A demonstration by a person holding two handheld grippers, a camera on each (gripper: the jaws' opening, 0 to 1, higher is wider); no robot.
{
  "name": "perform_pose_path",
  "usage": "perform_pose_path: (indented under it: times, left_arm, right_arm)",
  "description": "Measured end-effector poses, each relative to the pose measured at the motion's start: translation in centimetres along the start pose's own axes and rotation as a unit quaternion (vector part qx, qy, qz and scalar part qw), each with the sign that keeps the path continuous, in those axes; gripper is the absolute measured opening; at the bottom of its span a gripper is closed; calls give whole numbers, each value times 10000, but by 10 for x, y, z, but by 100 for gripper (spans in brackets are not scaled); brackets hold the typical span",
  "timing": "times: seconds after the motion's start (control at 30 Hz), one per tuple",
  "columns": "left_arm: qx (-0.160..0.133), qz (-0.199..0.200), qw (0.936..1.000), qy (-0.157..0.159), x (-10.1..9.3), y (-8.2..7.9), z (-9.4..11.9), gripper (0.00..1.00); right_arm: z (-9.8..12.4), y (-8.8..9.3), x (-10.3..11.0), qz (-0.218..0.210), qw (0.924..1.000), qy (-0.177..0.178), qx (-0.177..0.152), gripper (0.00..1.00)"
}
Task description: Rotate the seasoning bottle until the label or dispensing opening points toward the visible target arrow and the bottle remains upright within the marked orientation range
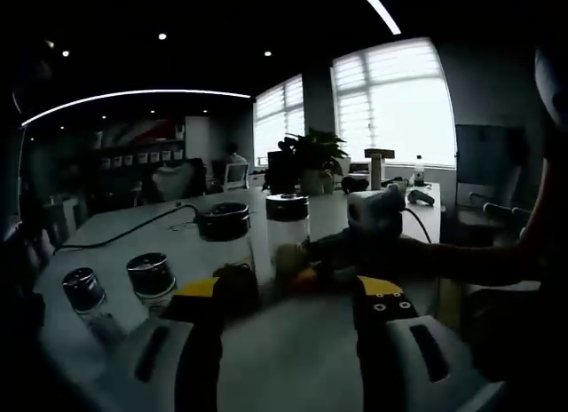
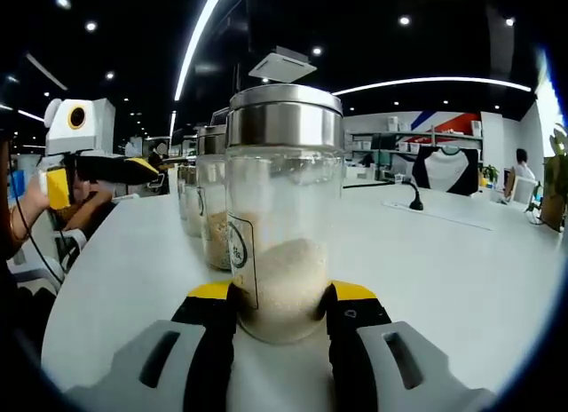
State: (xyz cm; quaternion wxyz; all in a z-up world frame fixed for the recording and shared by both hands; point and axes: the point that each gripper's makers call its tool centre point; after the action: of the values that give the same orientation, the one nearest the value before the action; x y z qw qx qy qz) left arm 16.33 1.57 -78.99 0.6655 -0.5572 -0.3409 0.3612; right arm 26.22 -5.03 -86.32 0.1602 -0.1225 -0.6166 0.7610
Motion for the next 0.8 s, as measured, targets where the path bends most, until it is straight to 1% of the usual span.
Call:
perform_pose_path:
  times: [0.4, 0.5, 0.63, 0.8]
  left_arm:
    - [-64, 68, 9996, -267, 13, -4, 8, 69]
    - [-95, 172, 9993, -330, 16, -6, 8, 70]
    - [-162, 168, 9991, -358, 17, -10, 8, 70]
    - [-136, 123, 9993, -333, 16, -10, 11, 70]
  right_arm:
    - [-1, 0, 0, 0, 10000, -2, -3, 39]
    - [-1, -1, 0, -1, 10000, 13, -5, 39]
    - [-1, -1, -2, -4, 10000, 40, -12, 39]
    - [-1, -1, -1, -2, 10000, 8, -20, 39]
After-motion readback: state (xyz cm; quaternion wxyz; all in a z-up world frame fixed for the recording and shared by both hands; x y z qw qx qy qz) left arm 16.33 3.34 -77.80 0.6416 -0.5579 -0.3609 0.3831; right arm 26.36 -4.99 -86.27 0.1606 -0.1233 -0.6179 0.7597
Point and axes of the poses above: the point that each gripper's makers call its tool centre point, and the gripper's own axes: z roughly backward along the fingers, x roughly to its left, y roughly out of its underside, and after that the axes turned 10 degrees about -y, right-handed
